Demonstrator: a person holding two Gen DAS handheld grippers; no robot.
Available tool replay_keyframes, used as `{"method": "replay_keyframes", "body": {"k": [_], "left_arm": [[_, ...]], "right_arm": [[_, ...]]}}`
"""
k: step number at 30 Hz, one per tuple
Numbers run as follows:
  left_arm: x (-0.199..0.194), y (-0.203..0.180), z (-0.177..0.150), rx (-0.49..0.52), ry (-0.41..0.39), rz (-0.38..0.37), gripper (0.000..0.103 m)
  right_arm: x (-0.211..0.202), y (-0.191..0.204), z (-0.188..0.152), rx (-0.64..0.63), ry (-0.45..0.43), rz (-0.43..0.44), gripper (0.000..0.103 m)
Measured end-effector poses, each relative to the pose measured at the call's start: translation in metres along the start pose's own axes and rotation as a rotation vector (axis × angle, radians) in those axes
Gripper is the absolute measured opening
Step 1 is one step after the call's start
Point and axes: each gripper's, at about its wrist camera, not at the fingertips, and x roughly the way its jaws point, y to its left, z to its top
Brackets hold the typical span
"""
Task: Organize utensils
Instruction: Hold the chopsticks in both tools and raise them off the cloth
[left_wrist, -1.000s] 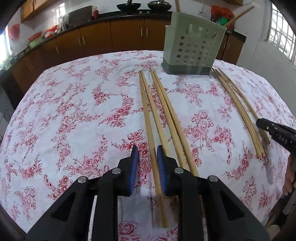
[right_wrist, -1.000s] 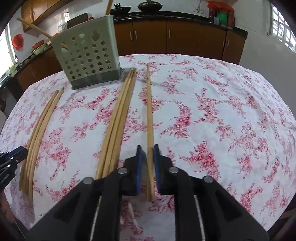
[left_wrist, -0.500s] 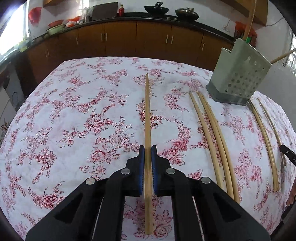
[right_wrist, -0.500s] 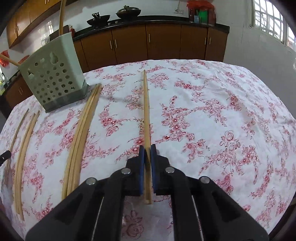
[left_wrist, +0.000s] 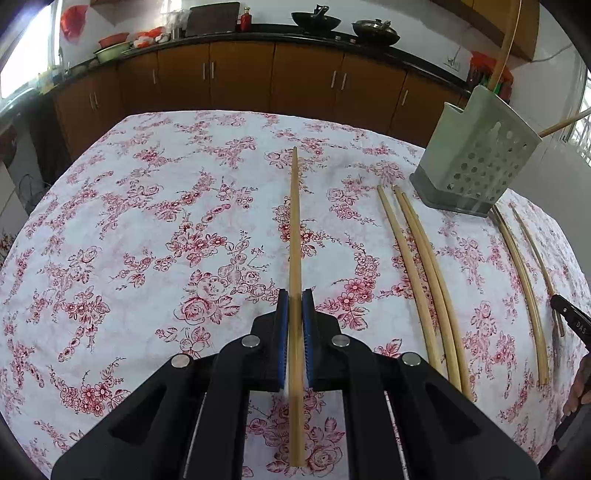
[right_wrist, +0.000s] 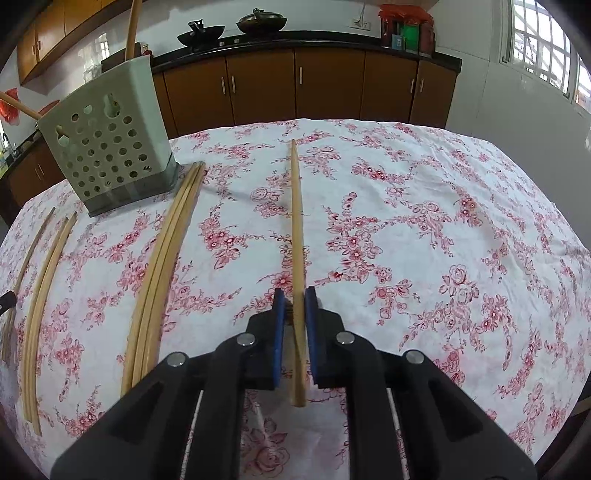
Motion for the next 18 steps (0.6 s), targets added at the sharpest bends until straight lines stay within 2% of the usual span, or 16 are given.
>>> {"method": "replay_keyframes", "body": {"k": [18], "left_arm": [[-0.0001, -0.0010, 0.0002, -0.013, -0.001, -0.005, 0.009]], "right_arm": [[0.0001, 0.0003, -0.0003, 0.000, 0.000, 0.000, 0.014]]}}
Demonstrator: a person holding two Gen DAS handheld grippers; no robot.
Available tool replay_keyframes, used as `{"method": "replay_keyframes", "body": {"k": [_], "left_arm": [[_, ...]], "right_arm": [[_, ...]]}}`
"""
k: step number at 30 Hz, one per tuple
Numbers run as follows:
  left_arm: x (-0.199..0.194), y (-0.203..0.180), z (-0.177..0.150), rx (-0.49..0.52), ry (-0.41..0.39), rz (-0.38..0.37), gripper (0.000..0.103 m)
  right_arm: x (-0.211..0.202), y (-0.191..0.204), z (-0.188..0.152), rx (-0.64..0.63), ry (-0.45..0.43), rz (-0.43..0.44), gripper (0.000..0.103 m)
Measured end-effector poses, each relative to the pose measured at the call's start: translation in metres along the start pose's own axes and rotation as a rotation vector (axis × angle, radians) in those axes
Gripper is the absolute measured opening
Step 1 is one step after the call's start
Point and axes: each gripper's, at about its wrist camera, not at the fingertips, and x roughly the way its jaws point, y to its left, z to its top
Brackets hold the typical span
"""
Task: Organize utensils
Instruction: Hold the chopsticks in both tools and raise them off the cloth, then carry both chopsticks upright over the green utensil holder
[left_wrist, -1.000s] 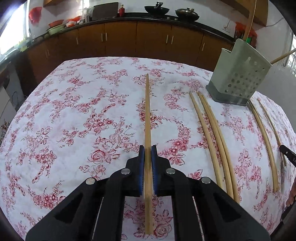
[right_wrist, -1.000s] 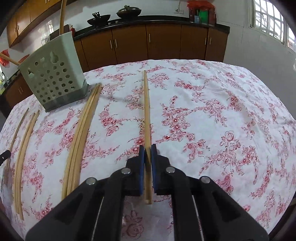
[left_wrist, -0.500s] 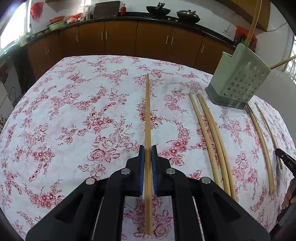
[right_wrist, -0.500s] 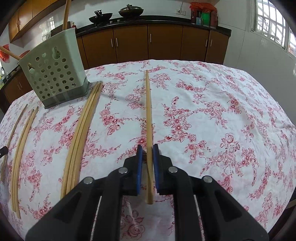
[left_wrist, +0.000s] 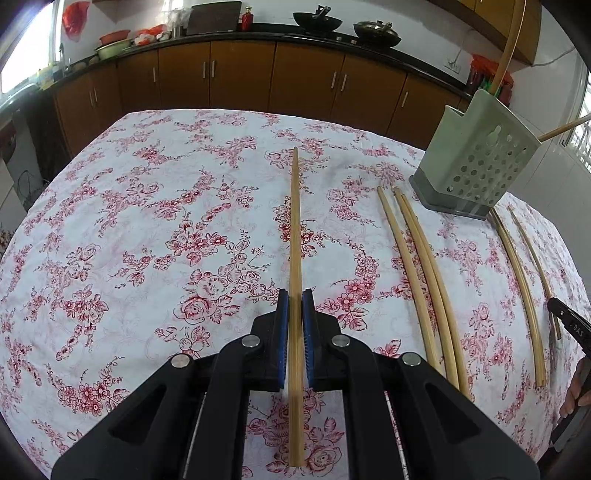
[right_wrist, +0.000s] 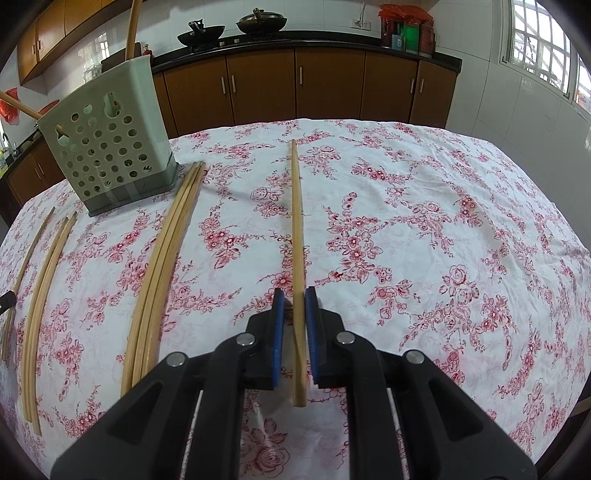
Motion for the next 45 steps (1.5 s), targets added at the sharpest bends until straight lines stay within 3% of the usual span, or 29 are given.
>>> {"method": "replay_keyframes", "body": {"k": [26, 36, 38, 45], "left_arm": [[-0.001, 0.000, 0.000, 0.003, -0.001, 0.003, 0.009], [-0.015, -0.010, -0.017, 0.105, 0.000, 0.073, 0.008], [-0.025, -0.013, -0.014, 0.119, -0.030, 0.071, 0.008], [-0.096, -0.025, 0.031, 0.111, -0.262, 0.030, 0.008]], "right_arm": [[0.000, -0.001, 0.000, 0.008, 0.000, 0.006, 0.015], [-0.009, -0.009, -0.001, 0.040, -0.013, 0.024, 0.008], [-0.021, -0.009, 0.004, 0.035, -0.055, 0.026, 0.008], [-0.082, -0.008, 0.040, 0.020, -0.259, 0.031, 0.008]]}}
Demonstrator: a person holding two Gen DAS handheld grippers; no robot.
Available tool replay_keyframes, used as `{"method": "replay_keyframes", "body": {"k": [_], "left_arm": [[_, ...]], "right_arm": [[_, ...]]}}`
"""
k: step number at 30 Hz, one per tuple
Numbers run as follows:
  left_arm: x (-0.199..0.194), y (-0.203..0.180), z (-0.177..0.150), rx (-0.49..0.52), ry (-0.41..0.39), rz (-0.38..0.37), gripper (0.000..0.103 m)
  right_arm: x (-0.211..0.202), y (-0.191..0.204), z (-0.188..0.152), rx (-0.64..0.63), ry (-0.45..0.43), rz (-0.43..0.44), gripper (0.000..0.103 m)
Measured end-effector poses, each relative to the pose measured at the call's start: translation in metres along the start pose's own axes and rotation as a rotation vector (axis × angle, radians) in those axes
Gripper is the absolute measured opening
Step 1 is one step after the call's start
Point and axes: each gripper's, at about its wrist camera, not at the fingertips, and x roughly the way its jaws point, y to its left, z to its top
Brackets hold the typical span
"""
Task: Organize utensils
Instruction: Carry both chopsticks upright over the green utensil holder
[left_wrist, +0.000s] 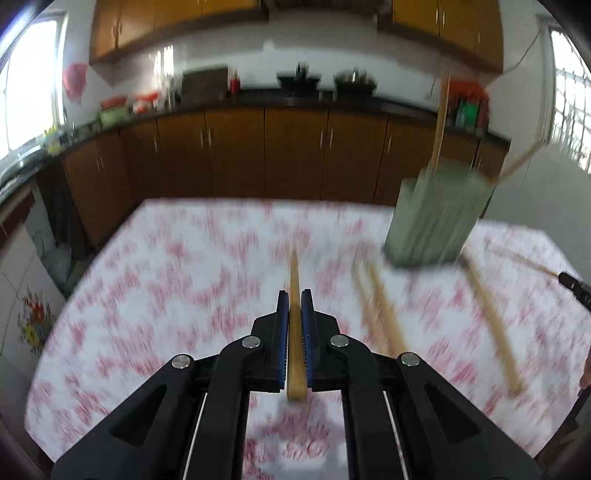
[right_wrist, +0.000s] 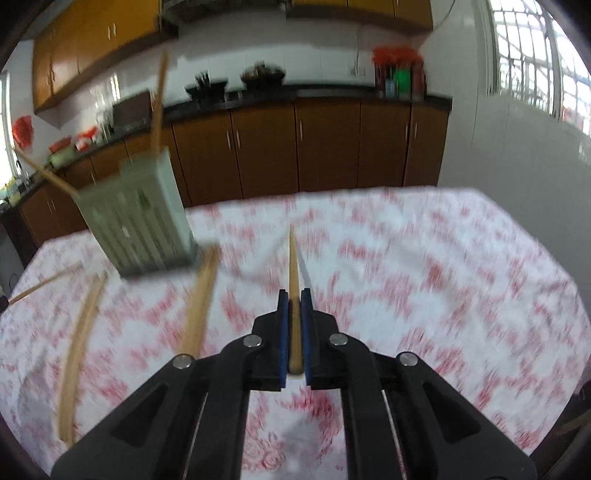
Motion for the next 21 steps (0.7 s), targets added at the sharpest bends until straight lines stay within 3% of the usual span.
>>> {"method": "replay_keyframes", "body": {"k": [3, 11, 17, 21], "left_arm": [[-0.017, -0.001, 0.028, -0.023, -0.069, -0.027, 0.008], [-0.034, 0.001, 0.067, -0.055, -0.132, -0.080, 0.008], [-0.061, -0.009, 0.085, -0.056, -0.202, -0.156, 0.008], [-0.083, -0.031, 0.102, -0.055, -0.289, -0.212, 0.008]], "right_arm": [[-0.018, 0.001, 0.021, 0.011, -0.072, 0.015, 0.008], [-0.053, 0.005, 0.060, 0.044, -0.172, 0.096, 0.008], [-0.092, 0.018, 0.096, 0.081, -0.281, 0.244, 0.008], [-0.117, 0.031, 0.119, 0.096, -0.381, 0.328, 0.008]]}}
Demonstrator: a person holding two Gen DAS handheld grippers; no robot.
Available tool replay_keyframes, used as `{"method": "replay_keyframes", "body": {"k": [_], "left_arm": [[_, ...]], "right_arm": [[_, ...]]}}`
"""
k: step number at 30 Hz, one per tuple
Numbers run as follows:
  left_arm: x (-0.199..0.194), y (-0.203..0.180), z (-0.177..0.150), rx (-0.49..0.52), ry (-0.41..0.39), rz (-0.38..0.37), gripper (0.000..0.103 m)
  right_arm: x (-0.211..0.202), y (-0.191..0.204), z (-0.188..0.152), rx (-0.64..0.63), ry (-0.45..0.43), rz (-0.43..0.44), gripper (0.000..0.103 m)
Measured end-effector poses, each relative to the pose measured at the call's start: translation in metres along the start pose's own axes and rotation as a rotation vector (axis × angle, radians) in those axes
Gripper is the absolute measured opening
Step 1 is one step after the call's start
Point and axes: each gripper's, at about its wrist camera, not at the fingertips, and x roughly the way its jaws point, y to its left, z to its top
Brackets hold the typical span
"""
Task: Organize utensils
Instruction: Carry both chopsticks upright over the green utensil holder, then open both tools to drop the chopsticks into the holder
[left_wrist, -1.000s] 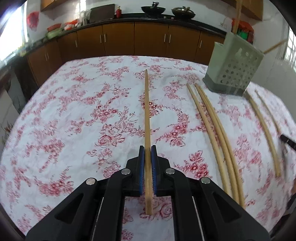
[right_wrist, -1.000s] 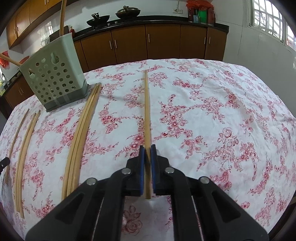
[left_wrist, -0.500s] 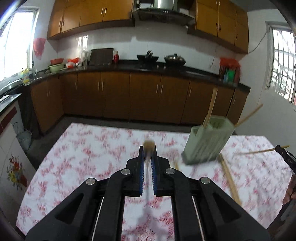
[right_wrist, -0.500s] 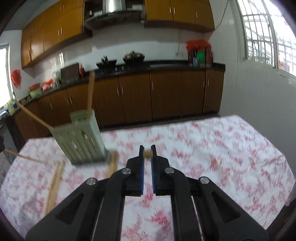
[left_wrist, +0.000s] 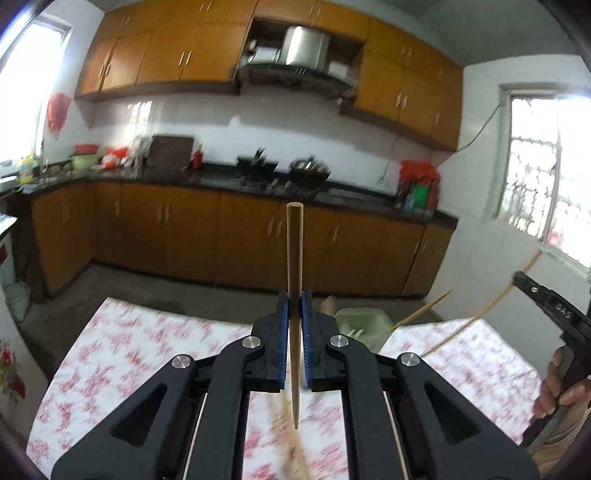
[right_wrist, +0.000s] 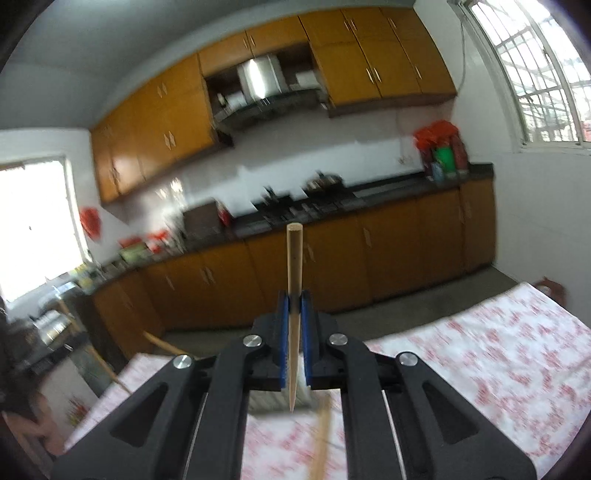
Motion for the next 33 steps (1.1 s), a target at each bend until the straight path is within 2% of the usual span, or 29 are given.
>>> {"method": "replay_keyframes", "body": {"k": [4, 7, 10, 14, 18, 23, 25, 27, 28, 30, 33], "left_arm": [[0.001, -0.024, 0.024, -0.002, -0.112, -0.013, 0.008], [0.010, -0.039, 0.041, -0.004, -0.195, -0.012, 0.008], [0.025, -0.052, 0.054, 0.003, -0.282, 0.003, 0.008], [0.051, -0.060, 0.049, 0.006, -0.331, 0.024, 0.008], [0.080, -0.060, 0.032, 0.012, -0.330, 0.042, 0.008], [0.101, -0.051, 0.006, -0.034, -0.235, 0.013, 0.008], [0.101, -0.047, -0.001, -0.049, -0.212, 0.015, 0.008], [0.099, -0.042, -0.003, -0.064, -0.193, 0.012, 0.010], [0.097, -0.040, -0.002, -0.068, -0.190, 0.010, 0.011], [0.089, -0.037, 0.000, -0.069, -0.193, 0.013, 0.026], [0.073, -0.034, 0.003, -0.066, -0.204, 0.011, 0.036]], "right_arm": [[0.008, 0.022, 0.014, -0.038, -0.076, 0.015, 0.008], [0.024, 0.030, 0.014, -0.062, -0.090, 0.009, 0.008], [0.042, 0.032, 0.009, -0.083, -0.090, -0.012, 0.008], [0.069, 0.028, -0.003, -0.063, -0.043, -0.020, 0.008], [0.082, 0.023, -0.013, -0.058, -0.010, -0.020, 0.008], [0.095, 0.021, -0.024, -0.064, 0.037, -0.019, 0.009], [0.095, 0.020, -0.028, -0.055, 0.047, -0.020, 0.015], [0.091, 0.019, -0.028, -0.051, 0.046, -0.025, 0.031], [0.087, 0.019, -0.027, -0.052, 0.037, -0.028, 0.033], [0.080, 0.019, -0.024, -0.055, 0.025, -0.034, 0.035], [0.059, 0.014, -0.018, -0.045, 0.006, -0.048, 0.037]]}}
